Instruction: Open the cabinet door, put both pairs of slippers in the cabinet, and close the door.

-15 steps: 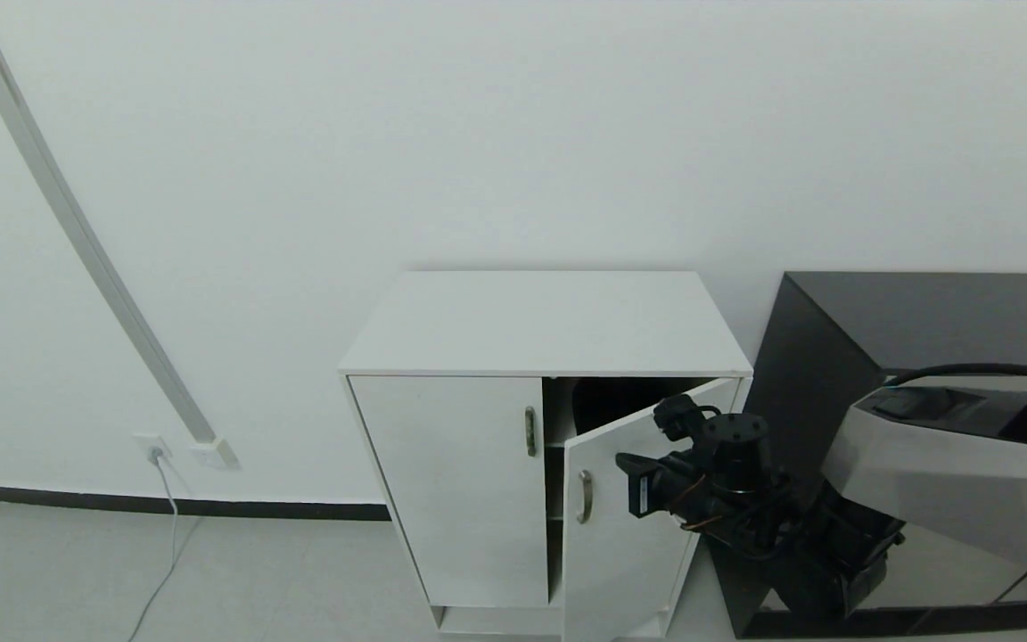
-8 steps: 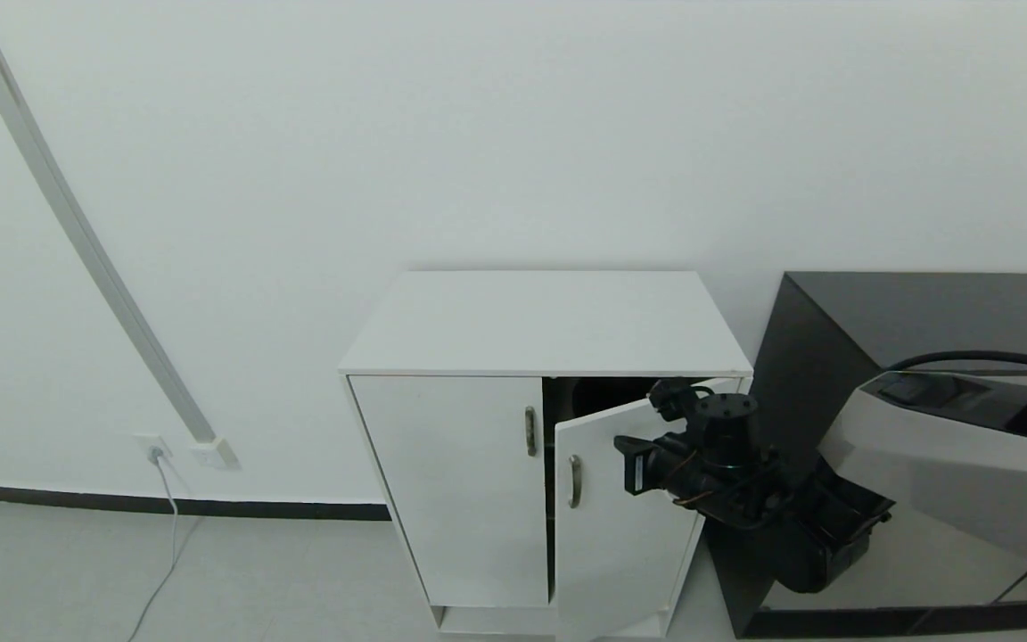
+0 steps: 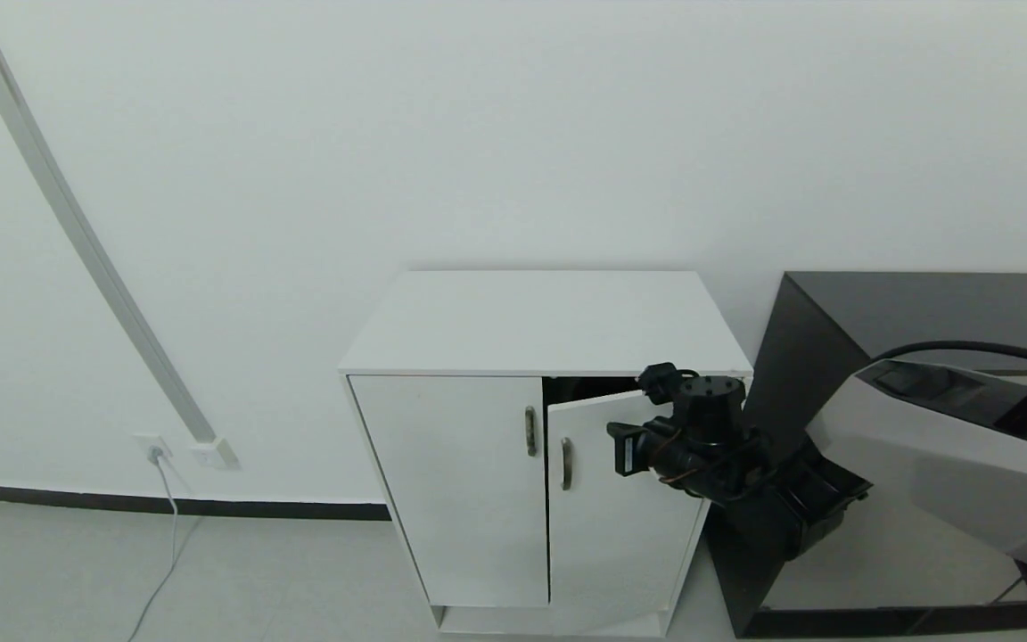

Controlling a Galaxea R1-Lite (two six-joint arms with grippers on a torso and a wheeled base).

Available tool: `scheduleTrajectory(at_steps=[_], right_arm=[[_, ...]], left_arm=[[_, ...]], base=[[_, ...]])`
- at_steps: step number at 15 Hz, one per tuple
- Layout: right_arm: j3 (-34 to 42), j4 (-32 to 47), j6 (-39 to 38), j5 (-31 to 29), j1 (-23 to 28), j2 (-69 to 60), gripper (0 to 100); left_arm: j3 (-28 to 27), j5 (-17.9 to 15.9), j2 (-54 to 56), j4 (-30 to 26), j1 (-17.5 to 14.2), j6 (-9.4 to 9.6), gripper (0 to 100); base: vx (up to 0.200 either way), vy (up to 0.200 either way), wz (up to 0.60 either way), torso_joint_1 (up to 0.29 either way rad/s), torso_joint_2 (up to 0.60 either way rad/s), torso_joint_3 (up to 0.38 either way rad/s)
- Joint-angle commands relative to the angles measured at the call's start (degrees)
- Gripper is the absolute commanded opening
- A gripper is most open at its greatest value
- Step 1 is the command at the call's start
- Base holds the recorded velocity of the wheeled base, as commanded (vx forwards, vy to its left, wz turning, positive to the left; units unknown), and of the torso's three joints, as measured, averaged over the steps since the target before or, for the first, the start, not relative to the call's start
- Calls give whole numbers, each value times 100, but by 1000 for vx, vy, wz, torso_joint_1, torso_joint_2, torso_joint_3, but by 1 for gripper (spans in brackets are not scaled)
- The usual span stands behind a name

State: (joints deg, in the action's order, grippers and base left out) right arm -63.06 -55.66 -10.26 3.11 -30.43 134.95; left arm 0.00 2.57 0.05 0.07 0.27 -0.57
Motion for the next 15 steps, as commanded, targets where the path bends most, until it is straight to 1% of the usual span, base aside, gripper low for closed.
scheduleTrajectory(at_steps=[1,7,10,15], right_arm=[[-250,108,-2,-3,37,58,0],[-734,486,16,-3,160,181,0],[-874,644,16,-3,221,190,0],[-1015,697,24,-12,248,277,0]], left_arm=[[0,6,-5,1,0,-4,0],[0,15,-5,1,0,-13,0],[0,15,-5,1,0,-13,0],[0,15,-5,1,0,-22,0]], base=[[0,0,0,0,0,0],[0,0,0,0,0,0],[0,0,0,0,0,0],[0,0,0,0,0,0]])
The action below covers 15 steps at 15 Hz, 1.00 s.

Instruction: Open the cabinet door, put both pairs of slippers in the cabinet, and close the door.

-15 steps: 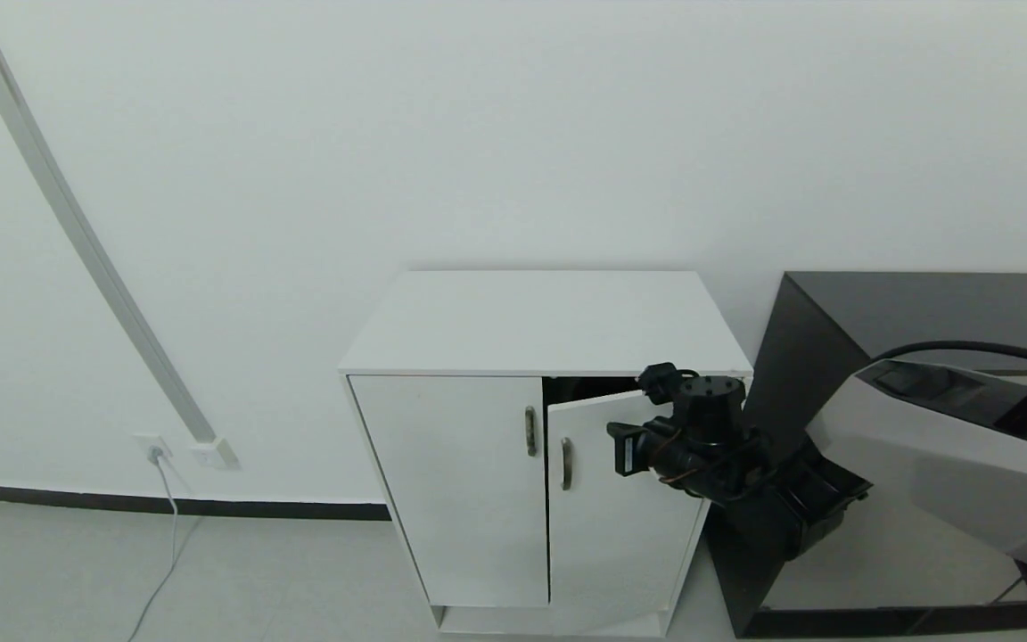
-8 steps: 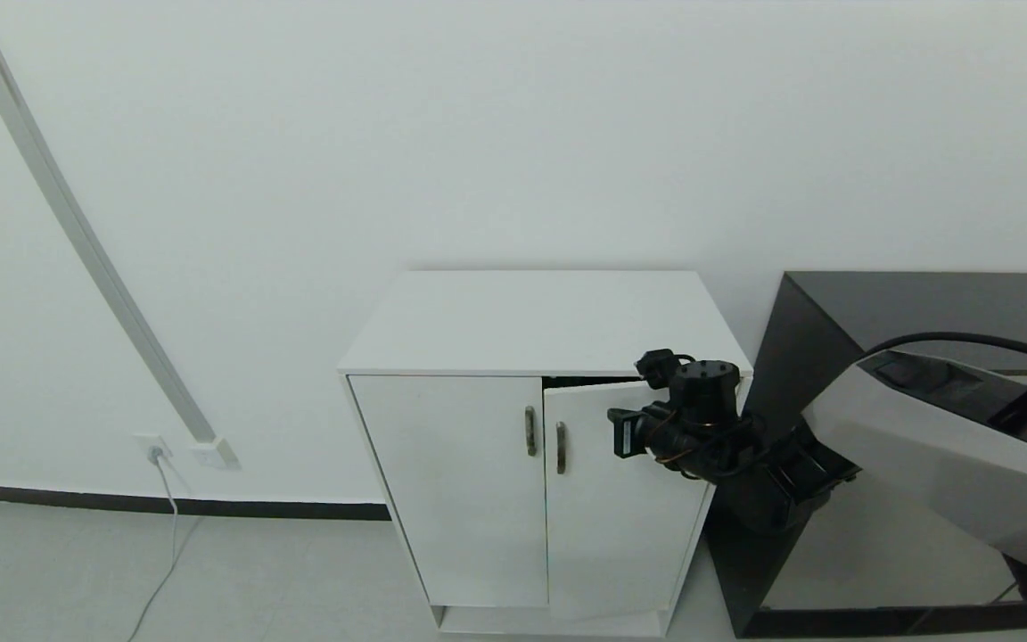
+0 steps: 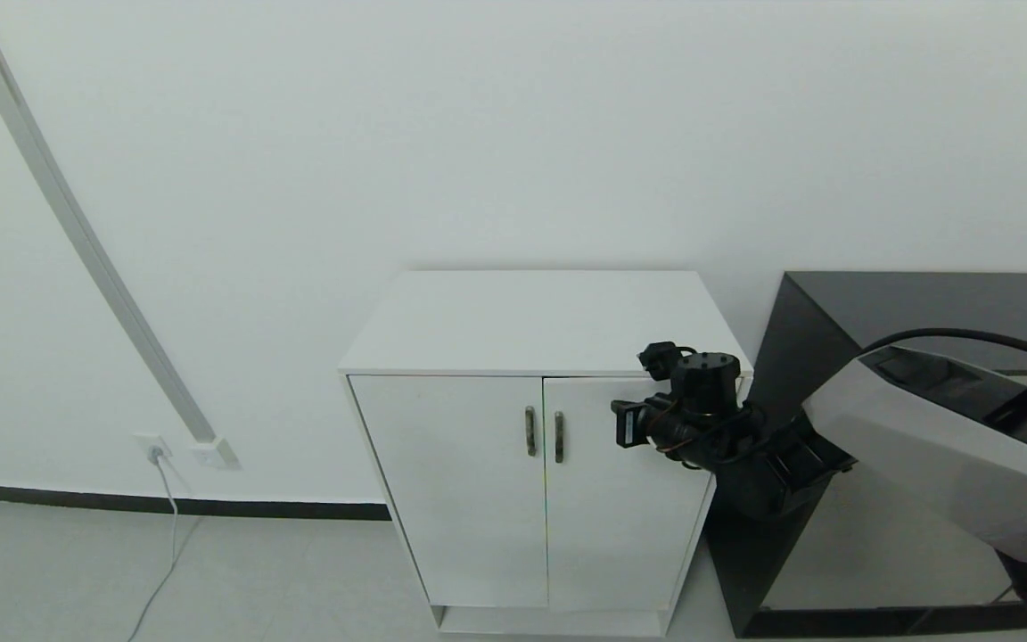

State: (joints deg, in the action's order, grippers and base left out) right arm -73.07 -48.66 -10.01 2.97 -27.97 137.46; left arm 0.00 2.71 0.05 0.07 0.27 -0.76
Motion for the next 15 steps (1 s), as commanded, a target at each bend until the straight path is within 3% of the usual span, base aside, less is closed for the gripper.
scheduleTrajectory(at_steps=[1,15], right_arm=[[-41,-3,-1,1,10,35,0],[-234,59,104,-7,63,132,0]], left_arm=[[0,2,-5,1,0,-4,0],[0,2,-5,1,0,-4,0]], base=[[0,0,0,0,0,0],[0,0,0,0,0,0]])
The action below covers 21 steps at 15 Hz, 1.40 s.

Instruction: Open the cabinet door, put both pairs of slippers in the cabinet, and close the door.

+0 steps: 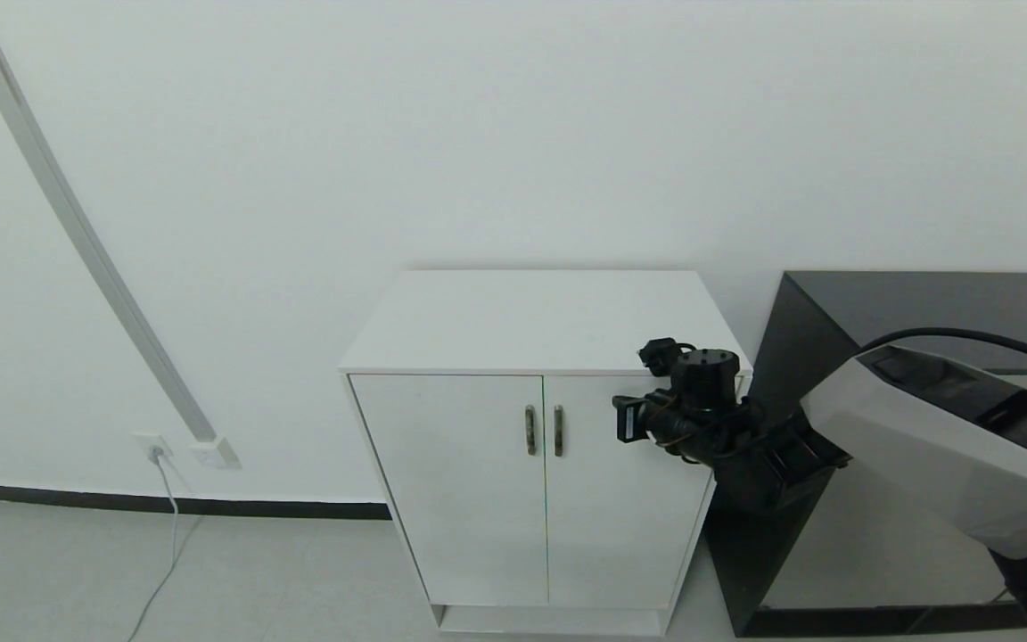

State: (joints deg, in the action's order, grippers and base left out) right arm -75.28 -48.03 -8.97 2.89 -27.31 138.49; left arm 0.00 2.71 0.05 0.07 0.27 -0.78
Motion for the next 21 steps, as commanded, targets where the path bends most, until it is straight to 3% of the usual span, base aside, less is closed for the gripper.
scheduleTrajectory(at_steps=[1,11,15,21], right_arm=[[-31,4,1,1,-3,38,0],[31,22,1,-8,6,-6,0],[734,-242,1,1,-38,-516,0],[3045,-1314,1,-78,402,-2141,0]], left_arm=[[0,2,-5,1,0,-1,0],[0,2,-5,1,0,-1,0],[0,2,-5,1,0,-1,0],[0,2,-5,1,0,-1,0]], base=[[0,0,0,0,0,0],[0,0,0,0,0,0],[0,0,0,0,0,0],[0,0,0,0,0,0]])
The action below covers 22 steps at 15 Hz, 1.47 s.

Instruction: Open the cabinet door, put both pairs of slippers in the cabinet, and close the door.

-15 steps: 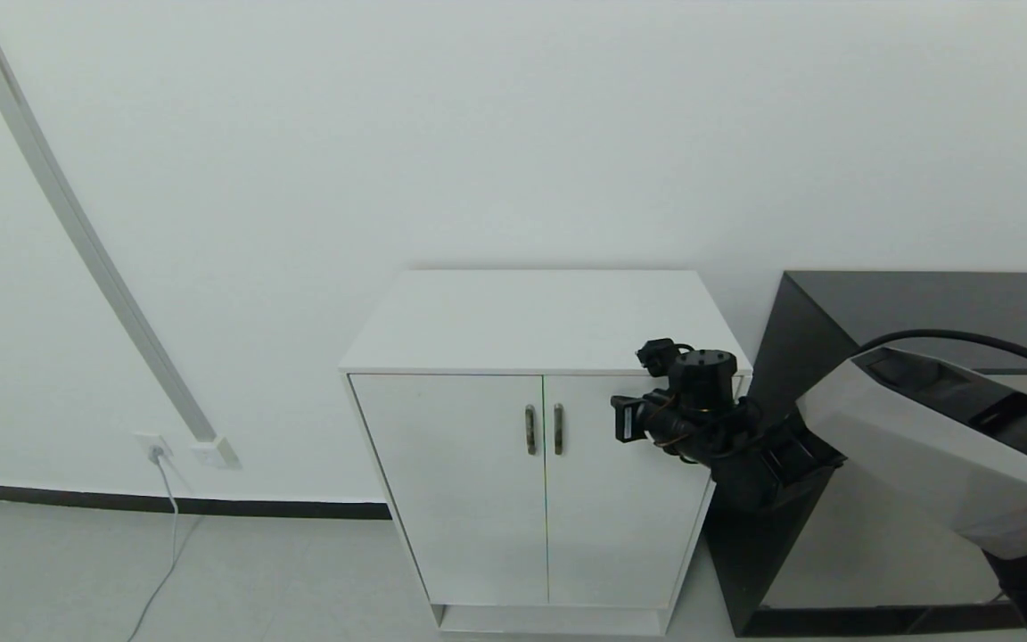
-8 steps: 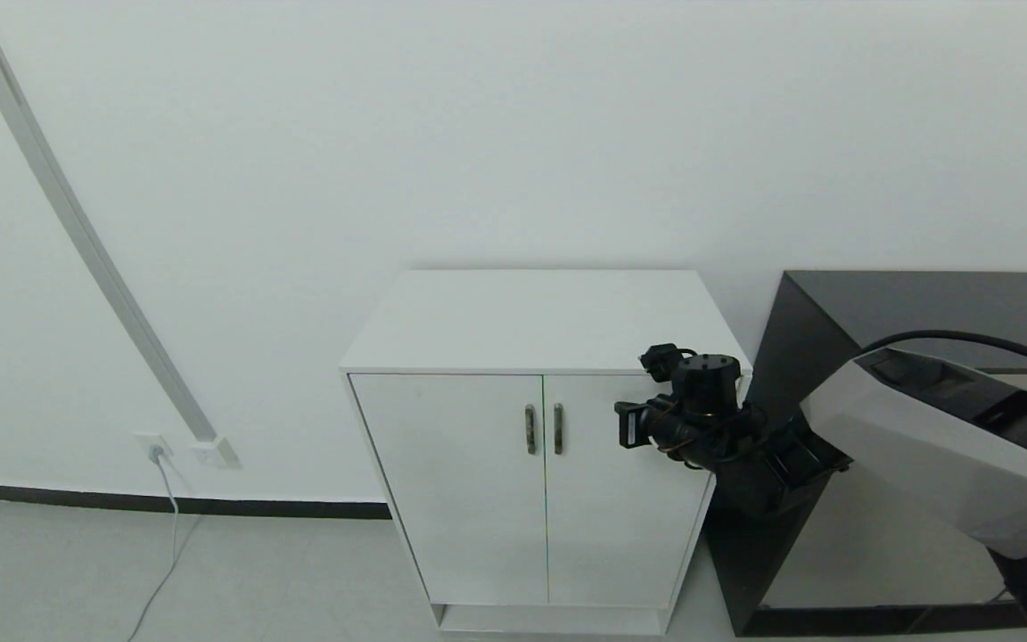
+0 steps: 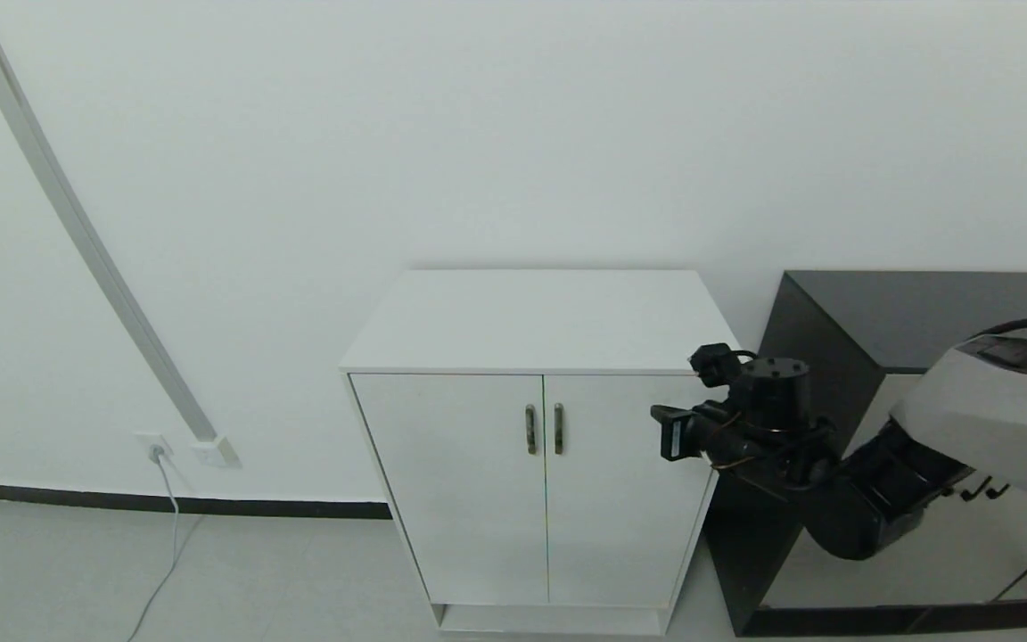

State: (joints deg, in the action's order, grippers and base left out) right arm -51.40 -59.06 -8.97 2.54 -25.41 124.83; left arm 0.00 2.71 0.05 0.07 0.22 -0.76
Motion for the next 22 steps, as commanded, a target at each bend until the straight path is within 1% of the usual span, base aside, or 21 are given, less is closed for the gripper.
scheduleTrajectory(at_steps=[1,2,5,6,8,10,11,13,17,18,19,20,21,22], right_arm=[[947,-272,10,-166,326,-1066,0],[1325,-281,10,-324,510,-1470,0],[2063,-246,45,-728,950,-2358,0],[2389,-228,71,-895,1205,-2745,0],[2898,-79,300,-1045,1609,-3351,0],[3241,-17,440,-1045,1855,-3756,0],[3610,0,528,-1045,2022,-4134,0],[4094,0,730,-1045,2224,-4582,0],[4639,0,827,-1045,2567,-5118,0],[4920,0,959,-1036,2778,-5311,0],[5140,0,976,-1027,2804,-5461,0],[5140,229,941,-1027,2813,-5654,0],[5140,615,941,-1001,2839,-5988,0],[5140,1160,941,-913,2831,-6410,0]], left_arm=[[0,2,-5,1,4,-4,0],[0,2,-5,1,4,-4,0],[0,2,-5,1,4,-12,0],[0,2,-5,1,4,-12,0],[0,2,-5,1,4,-12,0],[0,2,-5,1,4,-12,0],[0,11,-5,1,4,-12,0],[0,11,-5,1,4,-12,0],[0,2,-5,1,4,-21,0],[0,11,-5,1,4,-21,0],[0,11,-5,1,4,-21,0],[0,11,-5,1,4,-30,0],[0,11,-5,1,4,-30,0],[0,11,-5,1,4,-30,0]], base=[[0,0,0,0,0,0],[0,0,0,0,0,0],[0,0,0,0,0,0],[0,0,0,0,0,0],[0,0,0,0,0,0],[0,0,0,0,0,0],[0,0,0,0,0,0],[0,0,0,0,0,0],[0,0,0,0,0,0],[0,0,0,0,0,0],[0,0,0,0,0,0],[0,0,0,0,0,0],[0,0,0,0,0,0],[0,0,0,0,0,0]])
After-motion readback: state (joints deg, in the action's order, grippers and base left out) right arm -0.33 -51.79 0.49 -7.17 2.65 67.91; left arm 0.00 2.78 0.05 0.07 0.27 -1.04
